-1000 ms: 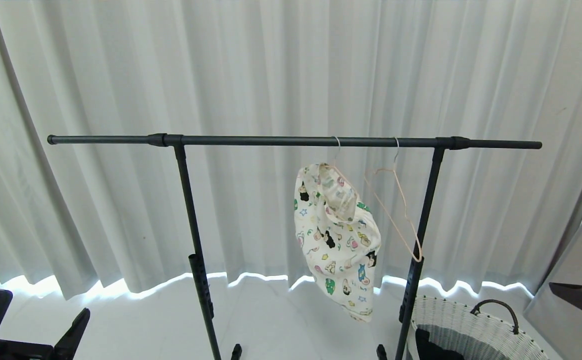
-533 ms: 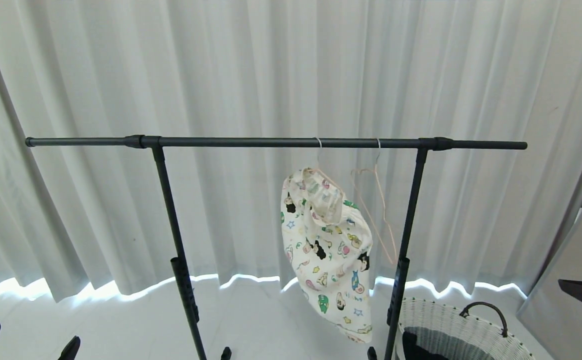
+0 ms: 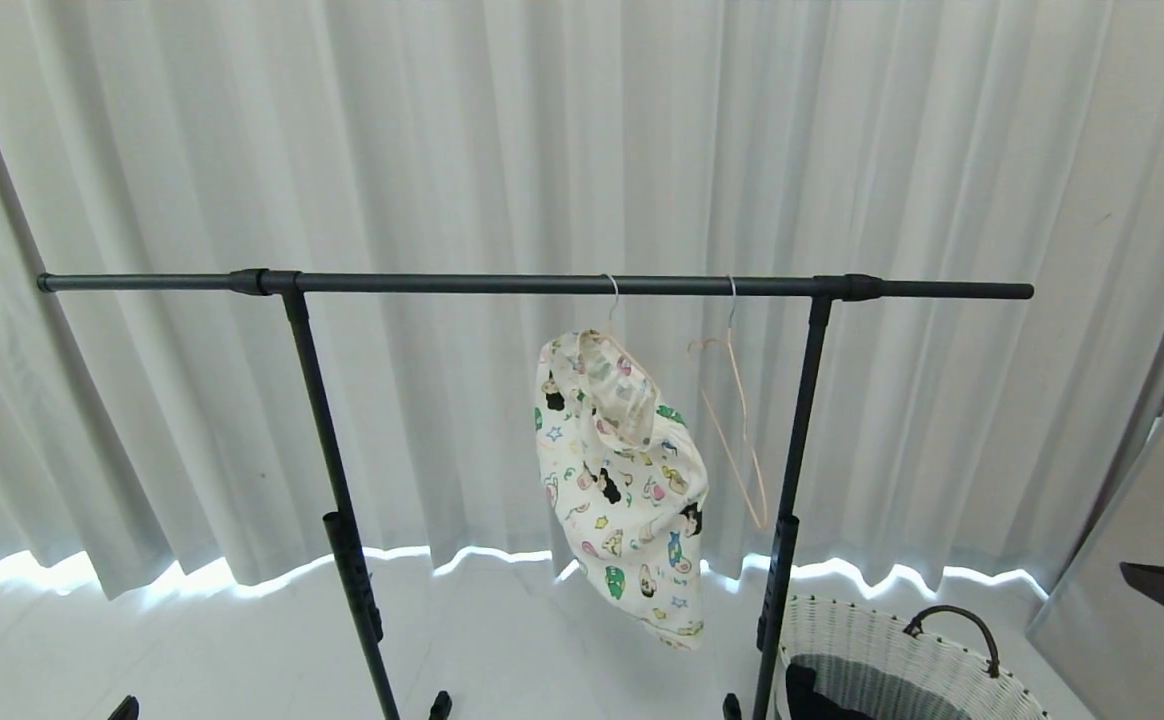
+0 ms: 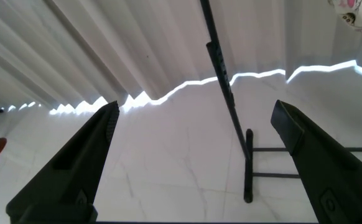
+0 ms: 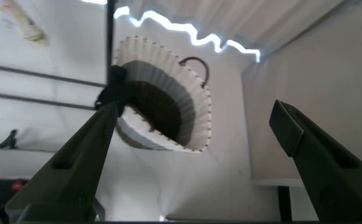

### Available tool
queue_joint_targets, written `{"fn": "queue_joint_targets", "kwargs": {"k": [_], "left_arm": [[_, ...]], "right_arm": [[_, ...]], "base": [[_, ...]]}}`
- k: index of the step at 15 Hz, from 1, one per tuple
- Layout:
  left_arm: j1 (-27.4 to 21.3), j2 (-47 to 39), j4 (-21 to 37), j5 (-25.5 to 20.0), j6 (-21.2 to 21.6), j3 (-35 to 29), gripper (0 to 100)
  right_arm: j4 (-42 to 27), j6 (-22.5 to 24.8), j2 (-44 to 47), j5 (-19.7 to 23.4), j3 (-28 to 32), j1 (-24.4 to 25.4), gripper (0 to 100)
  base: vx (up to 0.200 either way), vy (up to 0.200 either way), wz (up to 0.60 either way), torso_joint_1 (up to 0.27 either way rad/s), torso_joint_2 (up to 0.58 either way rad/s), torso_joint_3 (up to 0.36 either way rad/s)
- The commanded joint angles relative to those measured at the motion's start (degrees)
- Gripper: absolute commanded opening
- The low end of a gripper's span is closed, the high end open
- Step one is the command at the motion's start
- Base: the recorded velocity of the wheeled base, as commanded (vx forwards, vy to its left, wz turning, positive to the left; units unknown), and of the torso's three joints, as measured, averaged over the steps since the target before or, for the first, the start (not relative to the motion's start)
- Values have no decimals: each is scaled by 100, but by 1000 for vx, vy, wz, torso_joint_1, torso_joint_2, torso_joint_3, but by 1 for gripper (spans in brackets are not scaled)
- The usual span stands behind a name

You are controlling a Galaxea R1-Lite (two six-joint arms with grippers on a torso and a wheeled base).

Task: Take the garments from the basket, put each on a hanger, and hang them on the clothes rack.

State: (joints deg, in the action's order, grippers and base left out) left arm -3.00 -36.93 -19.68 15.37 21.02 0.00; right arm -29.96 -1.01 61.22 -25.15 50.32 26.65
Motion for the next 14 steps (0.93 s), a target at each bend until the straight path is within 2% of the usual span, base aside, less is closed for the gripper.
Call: {"fn": "queue_joint_targets", "kwargs": {"k": [1,3,5,7,9,10,12,14], "left_arm": [[-17,151,-1,-52,-10,-9,100],[-8,142,-1,-421,-54,-44,100],[10,36,-1,-474,-98,-167,100],[89,-315,-1,-439,-528,-527,100],[353,-904,-1,-439,-1100,-1055,100],[484,-1124,-1,-439,-1240,-1204,100],[564,-1317,-1,-447,-1337,-1257,100],[564,-1300,-1,-447,-1328,-1028,100]], "right_arm": [[96,5,-40,-201,-207,-2,100],[272,5,-137,-333,-400,7,100],[456,40,-225,-350,-559,7,100],[703,171,-348,-359,-690,-2,100],[1001,224,-392,-412,-857,-2,100],[1063,233,-418,-465,-928,-2,100],[1089,242,-453,-509,-998,-2,100],[1089,242,-453,-509,-1007,-2,100]], "base": [[0,0,0,0,0,0],[0,0,0,0,0,0],[0,0,0,0,0,0],[0,0,0,0,0,0],[0,0,0,-144,337,176],[0,0,0,-188,452,237],[0,0,0,-220,495,263],[0,0,0,-229,517,283]]}}
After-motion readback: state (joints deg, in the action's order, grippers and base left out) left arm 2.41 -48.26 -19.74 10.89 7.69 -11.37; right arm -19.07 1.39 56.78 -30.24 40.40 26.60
